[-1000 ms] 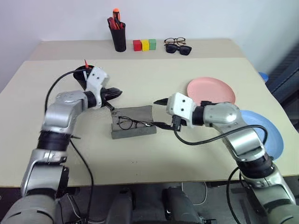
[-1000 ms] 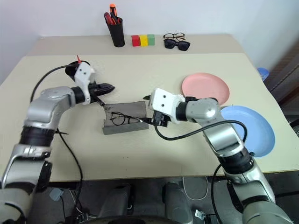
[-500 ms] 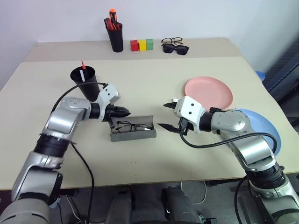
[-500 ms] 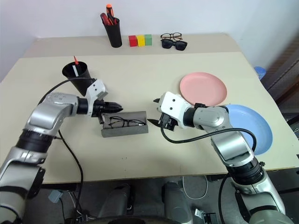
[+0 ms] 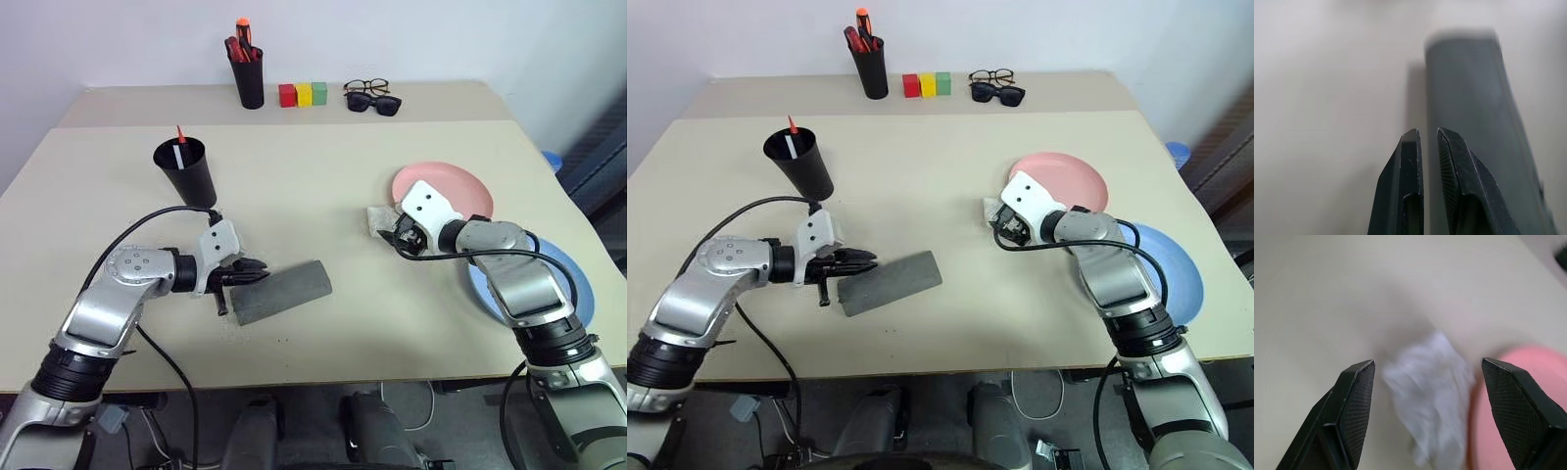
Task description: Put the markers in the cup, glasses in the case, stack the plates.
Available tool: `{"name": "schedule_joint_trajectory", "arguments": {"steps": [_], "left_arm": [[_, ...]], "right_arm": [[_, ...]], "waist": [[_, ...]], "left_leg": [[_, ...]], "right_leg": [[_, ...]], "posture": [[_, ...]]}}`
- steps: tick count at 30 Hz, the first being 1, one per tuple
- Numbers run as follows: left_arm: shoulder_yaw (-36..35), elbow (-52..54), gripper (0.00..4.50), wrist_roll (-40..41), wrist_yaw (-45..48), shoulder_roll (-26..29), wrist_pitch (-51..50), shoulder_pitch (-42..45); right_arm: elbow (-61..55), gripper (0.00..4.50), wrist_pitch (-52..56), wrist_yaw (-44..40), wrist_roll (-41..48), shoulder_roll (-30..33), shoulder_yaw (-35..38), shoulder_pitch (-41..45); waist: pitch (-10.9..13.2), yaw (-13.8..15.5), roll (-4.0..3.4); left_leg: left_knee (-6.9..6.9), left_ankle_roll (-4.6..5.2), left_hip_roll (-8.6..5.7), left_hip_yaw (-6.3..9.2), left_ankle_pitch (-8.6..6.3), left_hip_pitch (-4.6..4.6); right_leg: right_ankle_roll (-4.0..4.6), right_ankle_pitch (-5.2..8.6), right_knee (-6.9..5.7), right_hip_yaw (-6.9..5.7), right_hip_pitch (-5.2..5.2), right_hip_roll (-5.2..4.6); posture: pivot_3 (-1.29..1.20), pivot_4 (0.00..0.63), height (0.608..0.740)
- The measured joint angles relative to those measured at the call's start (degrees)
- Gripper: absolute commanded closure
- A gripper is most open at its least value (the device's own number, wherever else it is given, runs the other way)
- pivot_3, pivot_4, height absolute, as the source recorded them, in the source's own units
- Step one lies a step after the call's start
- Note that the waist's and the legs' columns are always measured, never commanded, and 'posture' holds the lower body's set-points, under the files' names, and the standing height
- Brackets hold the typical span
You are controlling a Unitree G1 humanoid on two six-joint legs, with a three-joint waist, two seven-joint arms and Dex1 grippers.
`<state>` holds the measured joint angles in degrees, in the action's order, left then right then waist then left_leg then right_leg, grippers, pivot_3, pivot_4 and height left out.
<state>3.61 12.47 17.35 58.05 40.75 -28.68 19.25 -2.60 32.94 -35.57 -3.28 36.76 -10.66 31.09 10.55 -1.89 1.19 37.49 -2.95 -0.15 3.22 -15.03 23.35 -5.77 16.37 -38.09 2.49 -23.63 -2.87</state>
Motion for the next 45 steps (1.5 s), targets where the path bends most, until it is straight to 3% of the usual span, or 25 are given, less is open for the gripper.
{"name": "schedule_joint_trajectory", "arguments": {"steps": [4, 12, 15, 20, 21, 29, 35, 39, 42, 45], "left_arm": [[-3.08, 0.37, 3.95, 1.72, -2.47, -0.59, -0.16, -1.26], [-3.59, 3.6, 3.95, 3.43, -4.01, -0.71, -1.07, -4.12], [-3.37, 3.67, 3.99, 4.07, -4.24, -1.21, -1.25, -3.58], [-3.26, 3.66, 3.99, 4.57, -4.58, -1.65, -1.24, -2.78], [-3.28, 3.66, 3.99, 4.68, -4.67, -2.06, -1.24, -2.69], [-2.7, 3.55, 3.99, 6.95, -6.33, -6.41, -1.17, -1.04], [0.42, -1.67, 3.99, 6.83, -4.41, -8.64, -0.4, 3.7], [2.68, -6.73, 3.99, 6.56, -1.73, -10.27, 1.38, 7.6], [4.04, -9.39, 3.99, 5.85, -0.32, -11.9, 3.17, 10.13], [4.7, -10.66, 3.99, 5.67, 0.46, -12.86, 3.81, 10.82]], "right_arm": [[5.33, 1.01, -1.93, 3.38, -5.03, 1.19, -0.84, 0.36], [4.81, 1.01, -0.34, 0.23, -7.77, 6.8, -1.15, -1.57], [6.53, 1.85, -3.48, 0.42, -9.38, 7.03, -2.05, -1.61], [7.51, 4.39, -5.41, 0.42, -10.02, 6.88, -2.1, -2.29], [7.32, 4.48, -6.1, 0.63, -10.21, 6.87, -2.1, -2.46], [-0.85, 4.48, -7.76, 2.05, -12.14, 8.87, 0.87, -6.34], [-23.26, 4.48, -2.54, -7.64, -5.68, 17.27, 22.15, -26.23], [-33.86, 4.48, 2.22, -16.3, -3.5, 18.0, 34.61, -43.72], [-38.52, 4.48, 5.45, -20.62, -2.29, 17.25, 41.41, -52.25], [-40.07, 3.54, 6.19, -21.77, -1.96, 17.2, 42.4, -54.94]], "waist": [[0.0, -0.19, -0.01], [0.01, -0.11, -0.02], [0.01, -0.21, -0.02], [0.01, -0.25, -0.02], [0.01, -0.24, -0.02], [0.02, 0.38, -0.06], [-0.01, 2.6, -0.17], [-0.03, 2.62, -0.25], [-0.04, 2.1, -0.26], [-0.04, 1.06, -0.26]], "left_leg": [[-0.02, 0.0, 0.0, 0.0, 0.0, -0.01], [0.0, 0.0, 0.0, -0.02, 0.0, -0.02], [-0.01, 0.0, 0.0, -0.01, 0.0, -0.03], [-0.01, 0.0, 0.01, -0.01, 0.0, -0.03], [-0.01, 0.0, 0.01, -0.02, 0.0, -0.03], [0.02, 0.0, -0.01, 0.0, 0.0, -0.01], [0.12, 0.1, -0.03, 0.0, -0.06, 0.0], [0.43, 0.22, -0.03, -0.02, -0.13, -0.01], [0.51, 0.24, -0.01, -0.09, -0.14, -0.2], [0.45, 0.29, 0.03, -0.09, -0.17, -0.56]], "right_leg": [[0.0, 0.0, -0.01, 0.0, -0.02, 0.01], [0.0, 0.0, 0.0, 0.01, 0.01, 0.0], [0.0, 0.0, -0.01, 0.01, 0.01, 0.02], [0.0, 0.0, 0.0, 0.02, 0.01, 0.02], [0.0, 0.0, 0.0, 0.02, 0.01, 0.02], [0.0, 0.0, 0.0, 0.01, 0.02, 0.0], [-0.01, 0.01, 0.16, -0.07, 0.26, 0.07], [-0.03, 0.01, 0.13, -0.07, 0.42, 0.11], [-0.03, 0.01, 0.1, -0.01, 0.61, 0.14], [-0.03, 0.02, 0.11, 0.0, 0.92, 0.19]], "posture": [[0.0, 0.15, 0.74], [0.0, 0.15, 0.74], [0.0, 0.15, 0.74], [0.0, 0.15, 0.74], [0.0, 0.15, 0.74], [0.0, 0.15, 0.74], [0.0, 0.15, 0.74], [0.0, 0.15, 0.74], [0.0, 0.15, 0.74], [0.0, 0.15, 0.74]]}}
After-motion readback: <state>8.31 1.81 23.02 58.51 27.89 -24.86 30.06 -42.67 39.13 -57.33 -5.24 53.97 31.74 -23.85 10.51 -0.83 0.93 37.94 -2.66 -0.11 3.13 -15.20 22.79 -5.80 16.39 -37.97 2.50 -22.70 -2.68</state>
